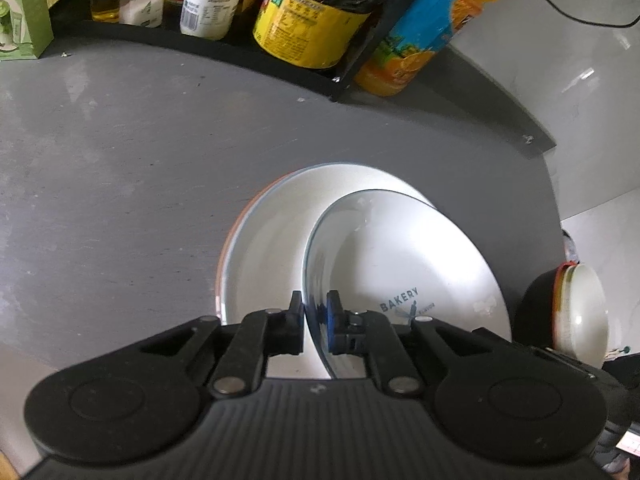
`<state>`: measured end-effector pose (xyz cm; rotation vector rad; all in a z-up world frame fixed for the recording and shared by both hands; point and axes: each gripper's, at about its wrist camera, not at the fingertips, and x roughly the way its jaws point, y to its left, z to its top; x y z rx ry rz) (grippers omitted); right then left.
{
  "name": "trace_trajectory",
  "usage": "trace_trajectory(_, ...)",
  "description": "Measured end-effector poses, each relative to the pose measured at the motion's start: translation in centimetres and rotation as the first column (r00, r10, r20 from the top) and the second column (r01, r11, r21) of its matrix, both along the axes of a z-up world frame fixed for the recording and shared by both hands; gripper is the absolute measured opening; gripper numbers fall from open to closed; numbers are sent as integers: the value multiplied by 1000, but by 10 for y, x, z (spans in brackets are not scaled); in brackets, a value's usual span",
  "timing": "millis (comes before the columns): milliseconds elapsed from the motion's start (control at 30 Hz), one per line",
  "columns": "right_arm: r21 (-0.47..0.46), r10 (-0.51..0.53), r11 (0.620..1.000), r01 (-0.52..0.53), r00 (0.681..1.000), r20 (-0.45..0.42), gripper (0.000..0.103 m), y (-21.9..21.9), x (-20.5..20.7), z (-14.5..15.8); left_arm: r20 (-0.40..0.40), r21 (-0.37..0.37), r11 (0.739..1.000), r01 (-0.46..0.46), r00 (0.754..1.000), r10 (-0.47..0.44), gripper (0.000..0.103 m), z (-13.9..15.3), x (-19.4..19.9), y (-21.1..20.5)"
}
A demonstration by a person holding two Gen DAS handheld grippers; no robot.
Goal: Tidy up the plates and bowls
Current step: 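Lift the 'BAKERY' plate with both tools and carry it over the plate stack, then lower the 'BAKERY' plate onto the plate stack and open both tools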
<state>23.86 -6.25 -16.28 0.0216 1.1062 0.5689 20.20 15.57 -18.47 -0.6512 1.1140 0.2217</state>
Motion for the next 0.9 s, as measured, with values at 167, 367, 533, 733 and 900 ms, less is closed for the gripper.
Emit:
trace_trajectory(167,-16,8,1000,-8,1000,-10,16,10,-2,-4,-21,14,1000,1,1000,-1,9,-4,0,7)
trace_trajectory(367,-45,28,999,-29,999,-22,16,20,-4,-10,-39,29,1000,10,999,-9,10,-6,0,13)
trace_trajectory(533,-56,31,998,-34,998,-53,21,23,-4,-15,-46,63,997,46,998,-43,11,-7,4,11)
trace_trajectory(733,-39,24,999,-29,994,-108,30,25,-1,-13,-47,78,995,63,997,-59,12,-6,6,11)
trace_trajectory(900,20,-24,999,28,980,-196,34,13,2,-7,-40,81,995,57,998,-54,11,-7,7,11)
